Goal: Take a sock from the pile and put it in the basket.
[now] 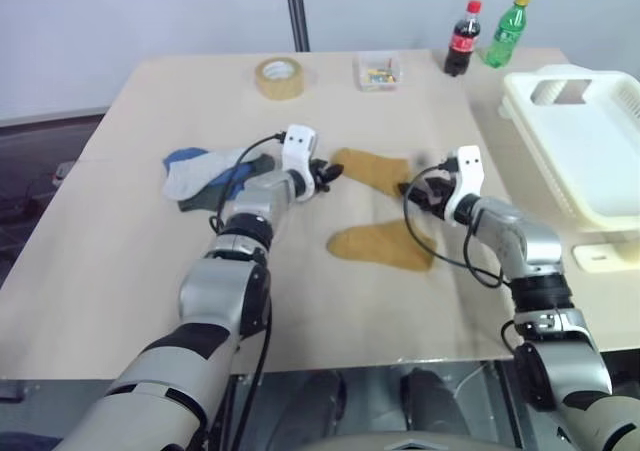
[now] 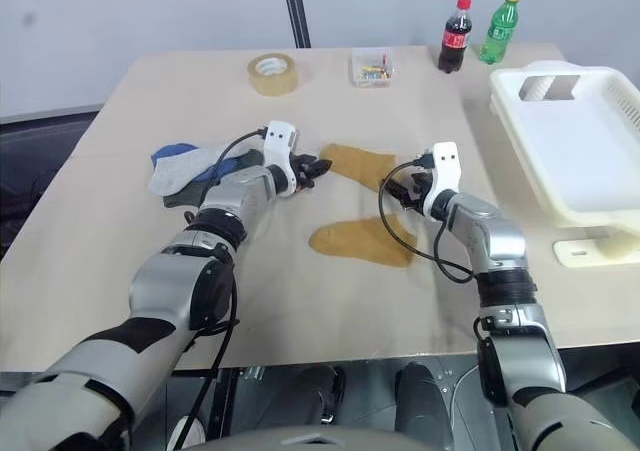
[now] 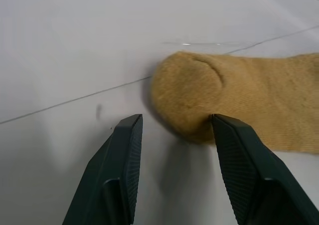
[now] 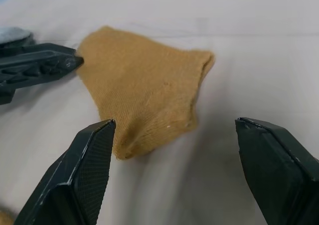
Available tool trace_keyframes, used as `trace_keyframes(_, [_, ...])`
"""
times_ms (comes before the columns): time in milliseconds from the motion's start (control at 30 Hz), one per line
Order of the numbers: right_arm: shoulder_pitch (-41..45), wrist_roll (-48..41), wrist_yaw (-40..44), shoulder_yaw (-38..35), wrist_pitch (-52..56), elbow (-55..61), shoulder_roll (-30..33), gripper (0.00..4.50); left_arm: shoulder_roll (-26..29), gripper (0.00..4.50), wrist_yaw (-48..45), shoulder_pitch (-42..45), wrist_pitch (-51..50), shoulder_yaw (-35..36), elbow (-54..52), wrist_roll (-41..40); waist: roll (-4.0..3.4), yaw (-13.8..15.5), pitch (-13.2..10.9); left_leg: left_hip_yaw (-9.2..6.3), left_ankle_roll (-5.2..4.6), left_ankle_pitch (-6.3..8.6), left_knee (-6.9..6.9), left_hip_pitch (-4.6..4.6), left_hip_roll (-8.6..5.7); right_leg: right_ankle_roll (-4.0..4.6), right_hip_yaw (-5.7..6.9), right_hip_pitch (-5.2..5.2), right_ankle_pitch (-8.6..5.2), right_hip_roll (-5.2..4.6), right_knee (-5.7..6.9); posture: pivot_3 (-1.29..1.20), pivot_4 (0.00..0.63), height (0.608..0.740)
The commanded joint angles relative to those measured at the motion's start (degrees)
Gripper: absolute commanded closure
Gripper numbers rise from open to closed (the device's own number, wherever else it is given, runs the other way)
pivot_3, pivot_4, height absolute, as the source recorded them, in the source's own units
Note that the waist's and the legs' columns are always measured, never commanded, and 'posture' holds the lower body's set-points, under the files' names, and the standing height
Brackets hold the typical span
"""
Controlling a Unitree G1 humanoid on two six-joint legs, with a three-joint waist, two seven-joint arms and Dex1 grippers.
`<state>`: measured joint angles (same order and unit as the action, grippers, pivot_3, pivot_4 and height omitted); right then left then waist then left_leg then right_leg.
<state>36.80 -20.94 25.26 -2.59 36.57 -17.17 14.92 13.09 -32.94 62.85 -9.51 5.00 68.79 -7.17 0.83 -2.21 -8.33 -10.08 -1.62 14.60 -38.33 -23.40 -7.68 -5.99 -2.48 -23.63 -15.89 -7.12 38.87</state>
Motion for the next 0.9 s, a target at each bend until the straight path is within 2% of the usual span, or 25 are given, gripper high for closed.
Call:
trace_keyframes(33, [2.26, -0.09, 1.44, 0.03, -1.91, -0.7, -1.37, 1.29, -0.95, 2.07, -2.39, -0.19, -0.62, -0.15, 2.74, 0.95, 0.0, -0.06, 0.0, 0.0, 0.0, 0.0, 0.0, 0.0, 0.0, 0.0, 0.0, 0.0, 0.0, 0.0, 0.0, 0.0, 0.15, 0.74])
trace_keyframes(167, [2.89, 1.51, 1.93, 0.9, -3.51, -2.36, -1.68, 2.62, -1.21, 2.07, -2.7, -0.28, 0.28, -0.47, 2.9, 1.69, -0.04, -0.24, 0.05, 0.0, 0.0, 0.0, -0.01, 0.0, 0.0, 0.0, -0.01, 0.0, 0.0, -0.01, 0.03, 0.0, 0.15, 0.74])
trace_keyframes(267, [3.17, 2.16, 2.33, 1.0, -4.36, -3.17, -1.8, 3.84, -1.44, 2.78, -3.06, -0.35, 0.82, -0.45, 2.92, 2.01, -0.04, -0.22, 0.06, -0.01, 0.0, 0.0, -0.02, 0.0, -0.03, 0.0, -0.01, 0.0, 0.0, -0.02, 0.02, 0.0, 0.15, 0.74])
trace_keyframes(300, [3.14, 2.47, 2.48, 1.14, -4.6, -3.23, -1.76, 4.22, -1.48, 3.13, -2.82, -0.41, 0.95, -0.3, 2.93, 1.99, -0.04, -0.23, 0.06, -0.01, 0.0, 0.0, -0.03, 0.0, -0.03, 0.0, -0.01, 0.0, 0.0, -0.02, 0.02, 0.0, 0.15, 0.74])
trace_keyframes(333, [3.05, 2.8, 2.65, 1.27, -4.75, -3.19, -1.65, 4.5, -1.49, 3.68, -2.76, -0.46, 0.92, -0.07, 2.91, 1.82, -0.04, -0.24, 0.06, -0.01, 0.0, 0.0, -0.02, -0.01, -0.03, 0.0, -0.01, -0.01, 0.0, -0.02, 0.02, 0.0, 0.15, 0.74])
trace_keyframes(400, [2.8, 3.35, 2.75, 1.34, -5.03, -3.0, -1.51, 4.5, -1.4, 4.48, -2.9, -0.62, 0.85, 0.21, 2.76, 1.57, -0.04, -0.24, 0.06, -0.02, 0.0, 0.0, -0.02, -0.01, -0.03, 0.0, -0.01, -0.01, 0.0, -0.02, 0.03, 0.0, 0.15, 0.74])
trace_keyframes(600, [0.99, 4.04, 4.54, 2.47, -5.09, 0.54, -0.73, 4.5, -0.4, 4.48, -6.5, -2.84, 1.58, 0.35, -0.24, 1.23, -0.05, -0.4, 0.06, -0.02, 0.0, 0.0, -0.03, -0.01, -0.02, 0.0, -0.01, -0.03, 0.0, -0.01, 0.03, 0.0, 0.15, 0.74])
trace_keyframes(700, [-0.45, 3.23, 5.4, 2.64, -3.25, 6.34, 0.23, 4.5, 0.56, 4.48, -9.14, -5.51, -0.21, 0.07, -6.43, 0.6, -0.05, -0.57, 0.06, -0.02, 0.0, 0.0, -0.02, -0.05, -0.02, 0.0, -0.02, -0.07, 0.0, -0.01, 0.03, 0.0, 0.15, 0.74])
trace_keyframes(767, [-1.89, 1.08, 5.85, 1.87, 0.32, 12.7, 1.12, 4.5, 1.13, 4.48, -10.87, -9.38, -4.67, -0.36, -16.57, -0.83, -0.06, -0.93, 0.06, -0.02, 0.0, 0.0, -0.05, -0.19, -0.02, 0.0, -0.03, -0.21, 0.0, -0.02, 0.06, 0.0, 0.15, 0.74])
trace_keyframes(900, [-6.24, -5.26, 6.81, -0.31, 10.25, 26.88, 4.72, 4.5, 1.53, 4.48, -10.76, -23.37, -23.2, -1.82, -53.21, -8.89, -0.07, -1.85, 0.07, -0.09, -0.01, 0.01, -0.04, -0.42, -0.01, 0.0, -0.05, -0.39, 0.0, -0.05, 0.06, 0.0, 0.15, 0.74])
